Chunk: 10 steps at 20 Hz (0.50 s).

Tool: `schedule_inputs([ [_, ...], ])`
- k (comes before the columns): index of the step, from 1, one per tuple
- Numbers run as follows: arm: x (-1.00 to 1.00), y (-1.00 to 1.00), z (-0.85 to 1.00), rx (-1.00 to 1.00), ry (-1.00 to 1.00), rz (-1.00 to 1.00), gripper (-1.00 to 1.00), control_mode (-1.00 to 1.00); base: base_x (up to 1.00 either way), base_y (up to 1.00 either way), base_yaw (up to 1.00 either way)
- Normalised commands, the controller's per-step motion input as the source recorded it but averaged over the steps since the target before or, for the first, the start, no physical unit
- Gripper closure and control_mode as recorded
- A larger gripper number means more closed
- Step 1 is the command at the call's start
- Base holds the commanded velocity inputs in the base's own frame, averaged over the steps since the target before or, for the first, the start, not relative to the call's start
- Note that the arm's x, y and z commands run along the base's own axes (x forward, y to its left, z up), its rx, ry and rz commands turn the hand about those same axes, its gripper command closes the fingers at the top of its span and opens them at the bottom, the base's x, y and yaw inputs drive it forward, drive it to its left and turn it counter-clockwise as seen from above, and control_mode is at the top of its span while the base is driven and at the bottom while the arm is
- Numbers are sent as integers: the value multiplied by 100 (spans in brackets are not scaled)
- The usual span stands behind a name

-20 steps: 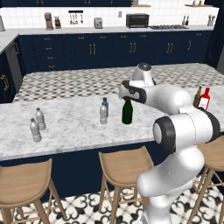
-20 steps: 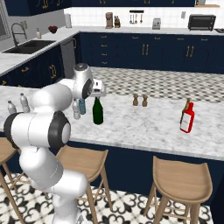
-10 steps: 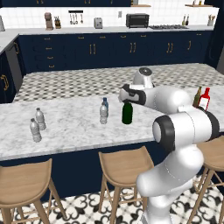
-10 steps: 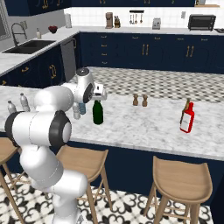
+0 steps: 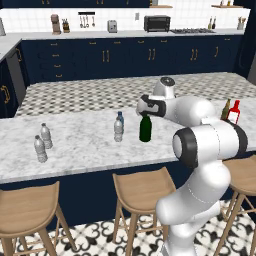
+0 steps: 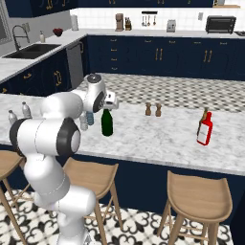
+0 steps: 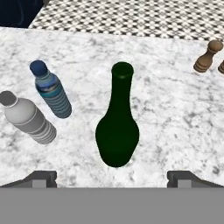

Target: Move the plastic bottles in the middle to the plastics group, and the glass bottles in the middle to the glass group.

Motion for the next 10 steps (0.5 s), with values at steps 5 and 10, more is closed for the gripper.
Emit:
schedule_inputs([
  [5, 25, 0, -7, 0, 0, 0, -100, -100, 0, 0, 0],
  [10, 21, 0, -18, 0, 0, 0, -100, -100, 0, 0, 0],
])
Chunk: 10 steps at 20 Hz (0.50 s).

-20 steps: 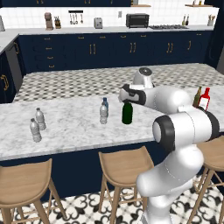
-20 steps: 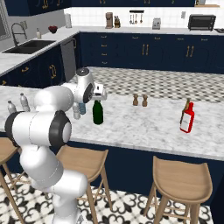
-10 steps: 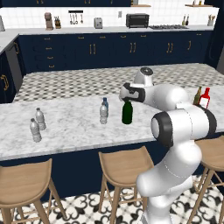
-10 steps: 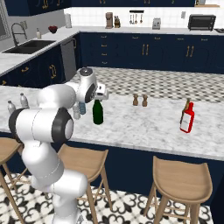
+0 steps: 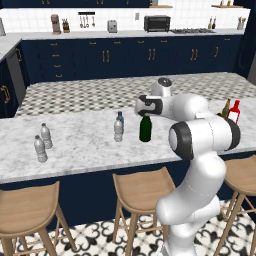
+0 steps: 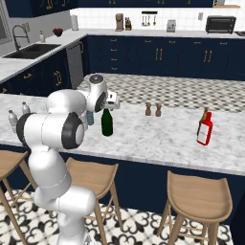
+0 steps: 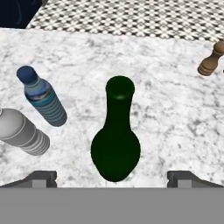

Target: Move the plastic bottles in the middle to the plastics group, and the glass bottles in the middle to the glass group.

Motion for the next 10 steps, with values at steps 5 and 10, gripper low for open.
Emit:
schedule_inputs([
  [5, 20, 0, -15, 0, 0, 0, -100, -100, 0, 0, 0],
  [10, 12, 0, -8, 0, 0, 0, -100, -100, 0, 0, 0],
])
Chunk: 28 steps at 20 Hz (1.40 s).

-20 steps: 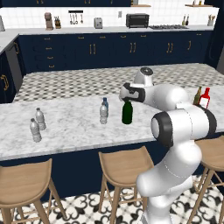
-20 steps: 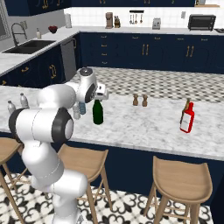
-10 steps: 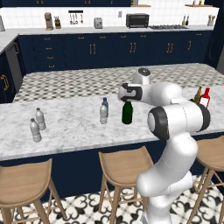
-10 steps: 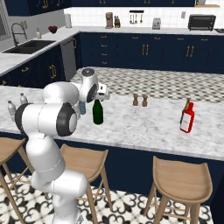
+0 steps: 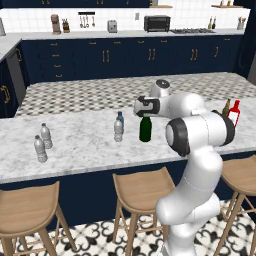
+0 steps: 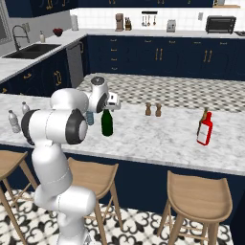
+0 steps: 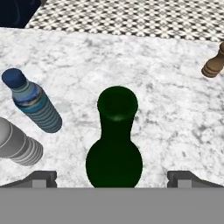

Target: Move the plastic bottles in the middle to the plastics group, and the glass bottles in the middle to the glass group.

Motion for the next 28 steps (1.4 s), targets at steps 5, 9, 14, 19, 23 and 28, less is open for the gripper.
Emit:
schedule_inputs([
  [5, 1, 0, -7, 0, 0, 0, -100, -100, 0, 0, 0],
  [9, 5, 0, -5, 0, 0, 0, -100, -100, 0, 0, 0],
  [14, 8, 0, 0, 0, 0, 0, -100, -100, 0, 0, 0],
  [19, 8, 0, 0, 0, 0, 0, -100, -100, 0, 0, 0],
  [23, 4, 0, 0, 0, 0, 0, -100, -100, 0, 0, 0],
  [28, 0, 0, -3, 0, 0, 0, -100, -100, 0, 0, 0],
])
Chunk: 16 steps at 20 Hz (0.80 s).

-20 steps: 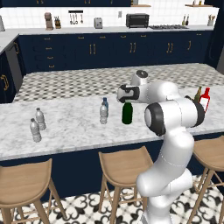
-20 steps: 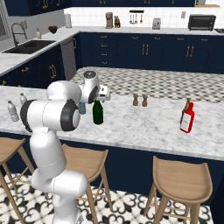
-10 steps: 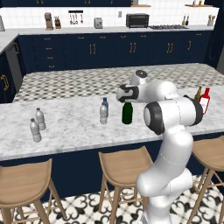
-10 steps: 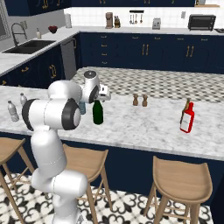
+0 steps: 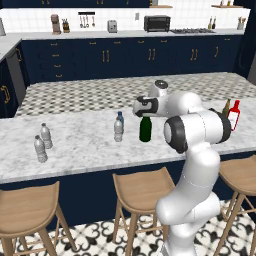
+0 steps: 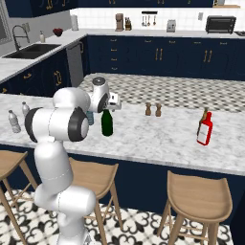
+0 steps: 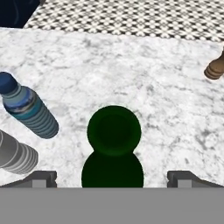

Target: Move the plastic bottles in the middle to the plastics group, and the glass bottles in the middle to the glass group.

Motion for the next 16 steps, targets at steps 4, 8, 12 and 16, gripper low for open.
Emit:
schedule_inputs([
  [4, 2, 0, -11, 0, 0, 0, -100, -100, 0, 0, 0],
  [8, 2, 0, -8, 0, 0, 0, -100, -100, 0, 0, 0],
  [12, 1, 0, -1, 0, 0, 0, -100, -100, 0, 0, 0],
  [16, 5, 0, -9, 0, 0, 0, -100, -100, 0, 0, 0],
])
